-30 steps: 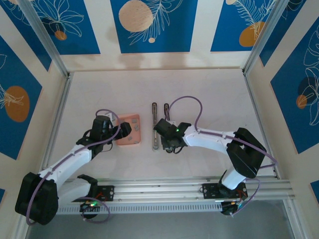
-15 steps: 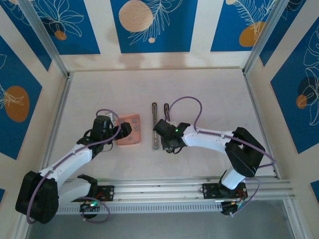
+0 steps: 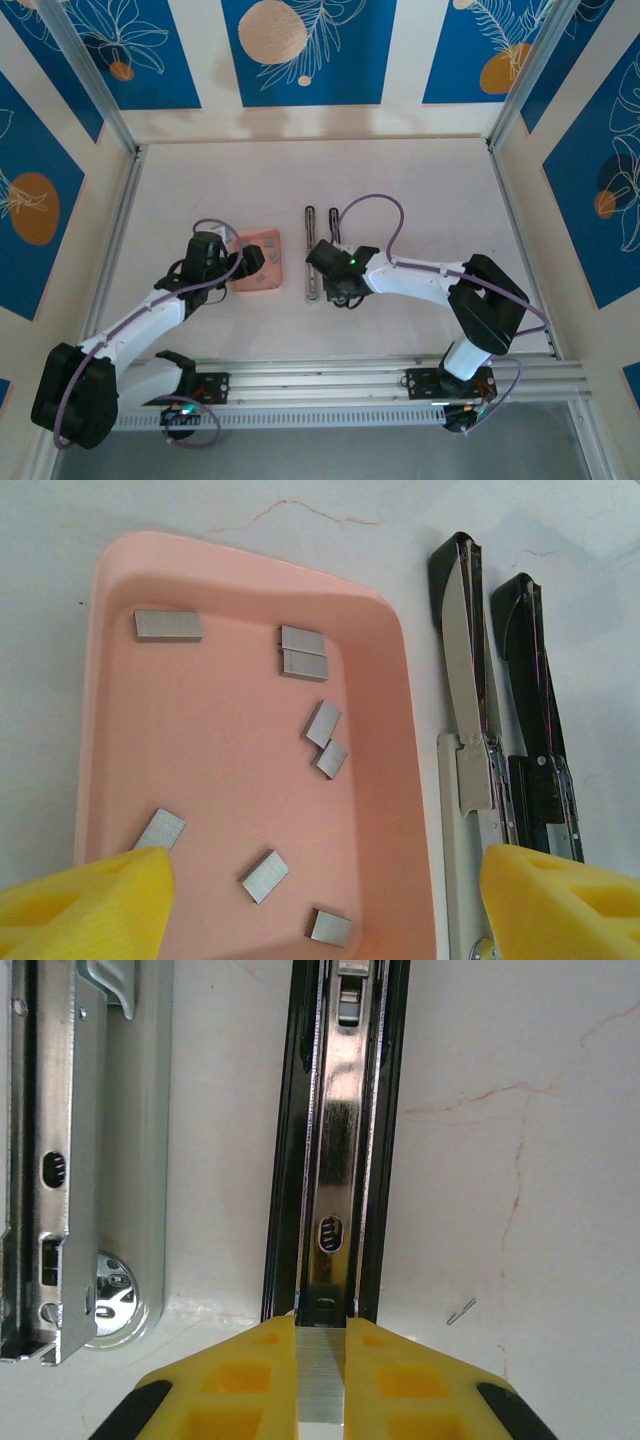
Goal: Load the staples into the stapler
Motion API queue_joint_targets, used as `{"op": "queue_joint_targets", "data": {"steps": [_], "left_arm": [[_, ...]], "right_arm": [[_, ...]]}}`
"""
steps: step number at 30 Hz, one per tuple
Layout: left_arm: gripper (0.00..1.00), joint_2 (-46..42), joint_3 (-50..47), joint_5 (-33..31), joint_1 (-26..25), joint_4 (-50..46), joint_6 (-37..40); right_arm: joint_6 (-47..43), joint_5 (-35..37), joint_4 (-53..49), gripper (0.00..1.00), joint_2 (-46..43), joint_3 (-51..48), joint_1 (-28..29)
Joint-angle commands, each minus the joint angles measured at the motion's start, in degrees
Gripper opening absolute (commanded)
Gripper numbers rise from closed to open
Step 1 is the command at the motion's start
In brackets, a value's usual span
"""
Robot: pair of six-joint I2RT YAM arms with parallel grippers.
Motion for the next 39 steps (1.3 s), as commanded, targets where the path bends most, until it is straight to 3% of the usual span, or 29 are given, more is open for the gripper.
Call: {"op": "queue_joint_targets", "data": {"steps": [1, 39], "left_arm": [[0.8, 0.18, 0.31, -0.43, -1.09, 0.81, -0.31], [0.8, 0.36, 0.5, -0.75, -1.47, 1.13, -0.28]], "right_arm": [[1.46, 0.8, -3.91, 0.15, 1.16, 0.38, 0.47], [-0.05, 2.81, -5.76, 0.26, -0.92, 3.63, 0.49]]}}
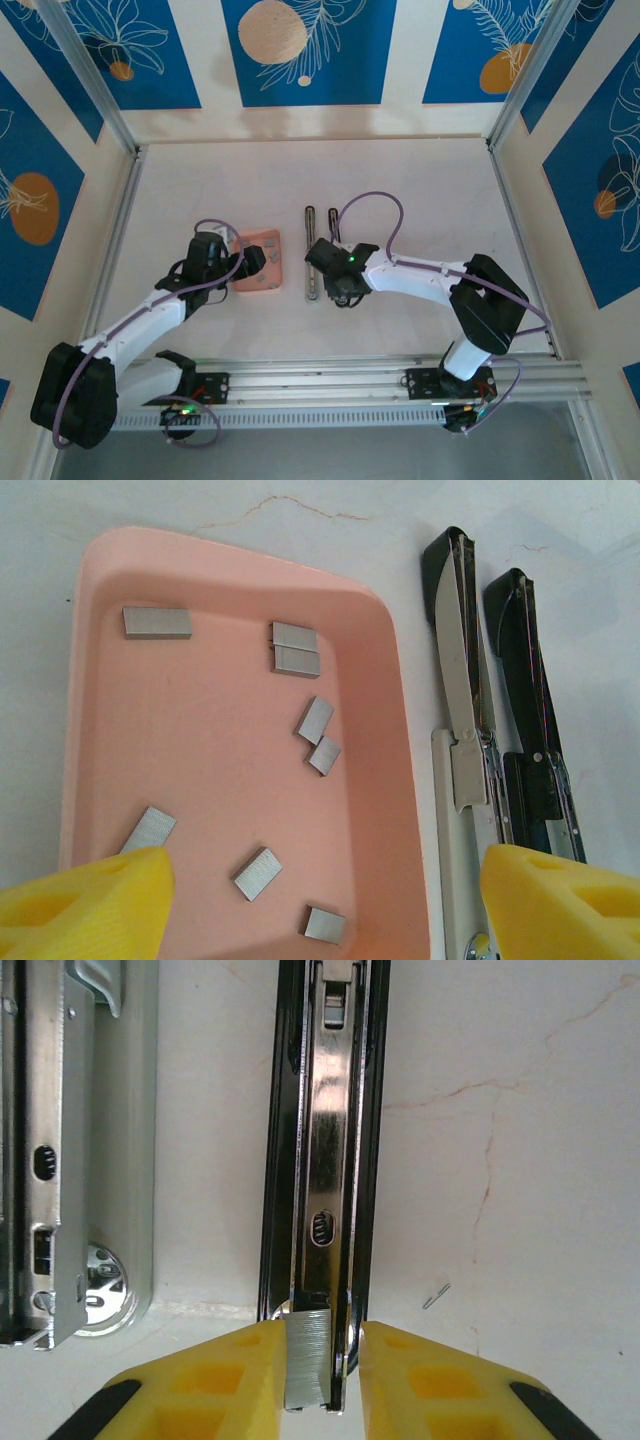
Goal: Load the staples into the stapler
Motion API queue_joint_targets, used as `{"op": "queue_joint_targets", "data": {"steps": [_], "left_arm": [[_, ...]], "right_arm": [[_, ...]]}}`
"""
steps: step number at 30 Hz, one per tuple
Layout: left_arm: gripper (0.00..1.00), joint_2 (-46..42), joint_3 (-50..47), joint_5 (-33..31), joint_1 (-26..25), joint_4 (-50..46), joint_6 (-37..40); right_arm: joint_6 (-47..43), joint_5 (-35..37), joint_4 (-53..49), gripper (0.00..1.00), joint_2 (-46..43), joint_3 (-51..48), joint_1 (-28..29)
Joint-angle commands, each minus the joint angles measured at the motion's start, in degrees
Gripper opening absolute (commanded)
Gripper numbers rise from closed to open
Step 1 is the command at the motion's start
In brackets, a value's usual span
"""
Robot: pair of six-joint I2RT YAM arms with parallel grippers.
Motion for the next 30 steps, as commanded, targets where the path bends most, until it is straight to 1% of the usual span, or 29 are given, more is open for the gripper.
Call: {"op": "queue_joint_targets", "data": {"steps": [1, 6, 11, 13, 15, 19, 21, 24, 28, 30], "left_arm": [[0.8, 0.42, 0.5, -0.6, -0.88, 1.01, -0.28], [0.8, 0.25, 0.45, -0.46, -0.94, 1.02, -0.22], [0.78, 0.68, 1.61, 2.53, -1.42, 1.29, 0.4], [0.78, 0.84, 2.22, 3.24, -1.89, 1.36, 0.66], [0.78, 0.95, 2.55, 3.27, -2.25, 1.51, 0.66], [0.78, 1.6, 2.59, 2.92, -2.82, 2.15, 0.3], [0.78, 1.96, 2.51, 3.11, -3.16, 2.55, 0.14], [0.77, 2.81, 2.87, 5.68, -3.5, 3.63, 0.14], [0.75, 4.23, 3.76, 9.03, -4.81, 5.05, -0.54], [0.74, 4.85, 4.24, 9.07, -5.65, 5.14, -0.83]], "right_arm": [[-0.13, 1.92, -1.76, 0.26, -1.18, 1.51, 0.28], [-0.17, 1.46, -1.63, 0.25, -1.8, 1.41, 0.12], [-1.19, -0.88, 1.46, 0.26, -5.75, 0.03, -0.84], [-2.02, -3.13, 3.1, 0.28, -8.25, -0.82, -1.98], [-2.63, -7.06, 3.95, 0.31, -9.93, -1.48, -4.02], [-2.91, -11.48, 1.22, 0.39, -11.13, -1.26, -7.28], [-3.55, -12.46, -0.61, 0.42, -10.4, -0.72, -8.29], [-5.25, -13.51, -1.67, 0.43, -8.84, -0.19, -8.9], [-6.53, -19.84, 0.03, 0.43, -8.16, -0.65, -11.07], [-6.6, -21.04, -0.16, 0.43, -7.65, -0.48, -11.3]]}}
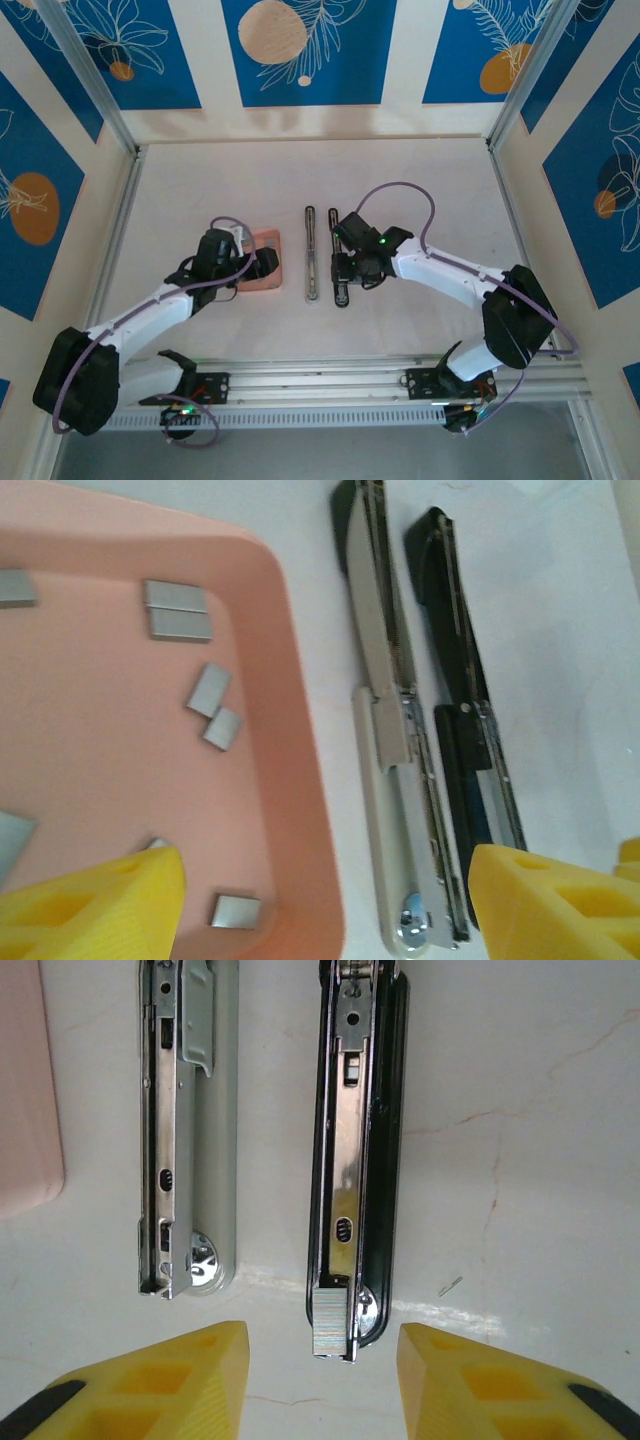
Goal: Load the staples into the stapler
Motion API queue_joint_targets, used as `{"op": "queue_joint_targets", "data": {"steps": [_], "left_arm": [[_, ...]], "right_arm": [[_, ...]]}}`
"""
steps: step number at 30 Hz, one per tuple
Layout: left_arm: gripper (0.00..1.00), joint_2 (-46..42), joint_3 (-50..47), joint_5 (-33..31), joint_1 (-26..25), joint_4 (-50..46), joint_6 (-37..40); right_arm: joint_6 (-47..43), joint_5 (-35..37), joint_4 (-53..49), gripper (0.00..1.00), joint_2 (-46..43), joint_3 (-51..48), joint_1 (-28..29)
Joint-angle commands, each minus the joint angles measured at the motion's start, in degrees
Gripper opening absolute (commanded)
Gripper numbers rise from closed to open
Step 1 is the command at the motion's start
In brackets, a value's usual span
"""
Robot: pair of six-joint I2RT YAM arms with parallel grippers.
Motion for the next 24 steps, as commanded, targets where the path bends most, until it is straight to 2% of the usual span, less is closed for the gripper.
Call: {"op": "queue_joint_targets", "data": {"steps": [1, 5, 9, 18, 24], "left_arm": [[0.72, 1.17, 2.54, 3.0, -1.88, 2.13, -0.97], [0.68, 3.67, 4.12, 5.28, -4.89, 3.44, -3.22], [0.64, 7.09, 6.93, 5.51, -10.55, 3.75, -5.33], [0.52, 18.89, 15.27, 1.24, -22.75, 2.99, -13.22], [0.43, 25.64, 20.96, -1.15, -26.17, -1.84, -16.3]], "right_arm": [[-1.4, -5.17, -1.23, 0.43, 0.85, 0.19, -0.71], [-1.1, -7.75, -0.16, 0.44, -0.12, -1.51, -2.44], [0.3, -13.81, 5.3, 0.44, -4.55, -6.75, -7.11], [1.16, -22.2, 9.75, 0.44, -16.08, -17.73, -18.26], [0.05, -24.52, 9.82, 0.44, -20.98, -21.71, -21.11]]}}
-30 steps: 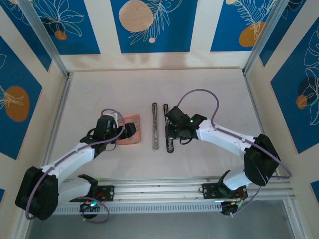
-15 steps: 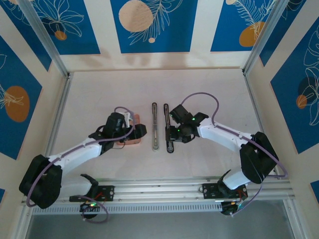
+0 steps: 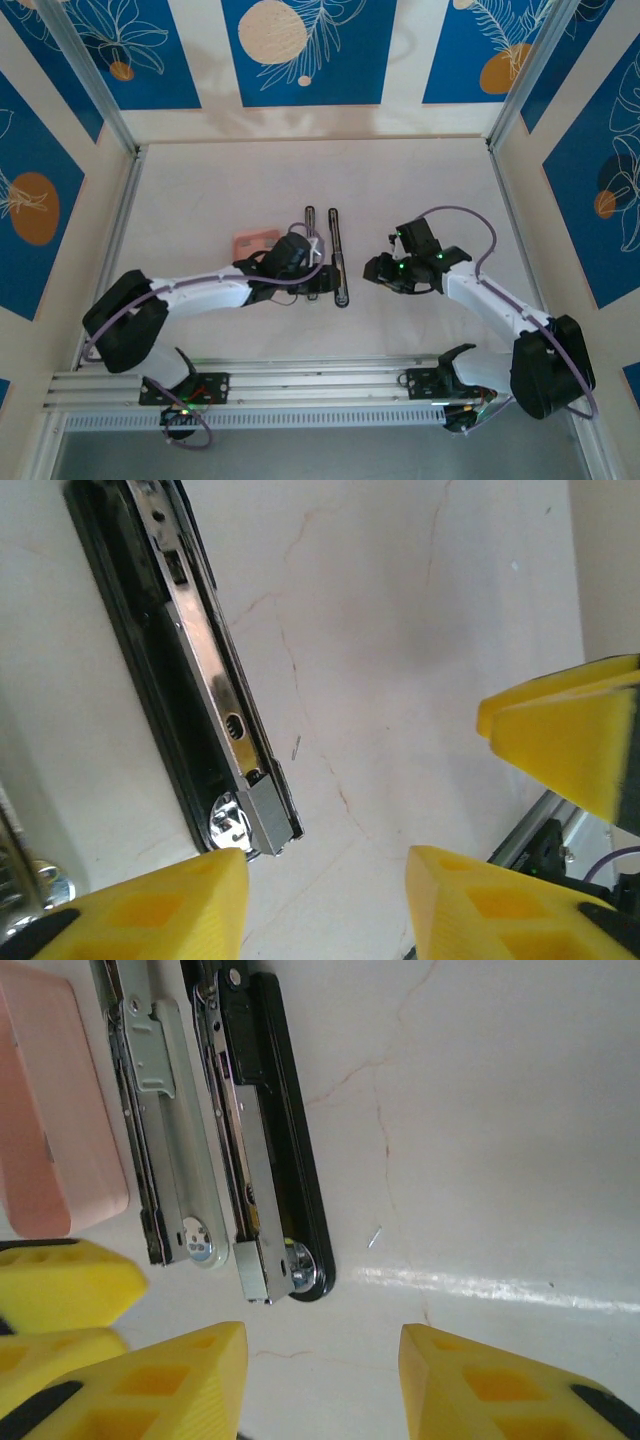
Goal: Load the staples into the stapler
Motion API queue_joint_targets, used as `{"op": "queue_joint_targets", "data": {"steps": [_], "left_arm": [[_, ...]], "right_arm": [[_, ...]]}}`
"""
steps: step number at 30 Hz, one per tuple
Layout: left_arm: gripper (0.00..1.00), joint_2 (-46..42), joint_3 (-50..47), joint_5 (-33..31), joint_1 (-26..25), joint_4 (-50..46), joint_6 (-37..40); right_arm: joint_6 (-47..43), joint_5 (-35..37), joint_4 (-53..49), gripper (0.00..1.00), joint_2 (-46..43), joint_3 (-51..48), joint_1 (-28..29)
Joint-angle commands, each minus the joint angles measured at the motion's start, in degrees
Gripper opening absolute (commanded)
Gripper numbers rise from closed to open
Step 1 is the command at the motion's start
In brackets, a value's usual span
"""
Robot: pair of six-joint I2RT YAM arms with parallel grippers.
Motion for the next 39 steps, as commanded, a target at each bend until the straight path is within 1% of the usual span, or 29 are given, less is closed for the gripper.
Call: {"op": "queue_joint_targets", "data": {"steps": [1, 7, 15, 26, 39], "left_arm": [[0.43, 2.6, 3.58, -2.44, -1.16, -3.59, -3.42], [0.4, 5.34, 6.27, -4.64, -1.6, -6.94, -4.48], [0.37, 9.97, 8.72, -2.25, -1.61, -6.92, -5.27], [0.38, 11.48, 8.89, -2.59, -1.62, -7.48, -5.84], [0.29, 12.66, 8.97, -1.26, -1.62, -5.58, -6.11]], "right_arm": [[-0.84, -3.89, 0.61, 0.44, -2.35, -1.84, -0.95], [-0.71, -4.97, 1.98, 0.44, -3.51, -4.09, -1.9], [0.13, -5.52, 3.73, 0.44, -3.82, -5.5, -2.02], [-0.4, -5.88, 3.38, 0.43, -3.92, -5.24, -2.25], [-0.13, -5.59, 2.8, 0.43, -5.14, -5.49, -2.42]]}}
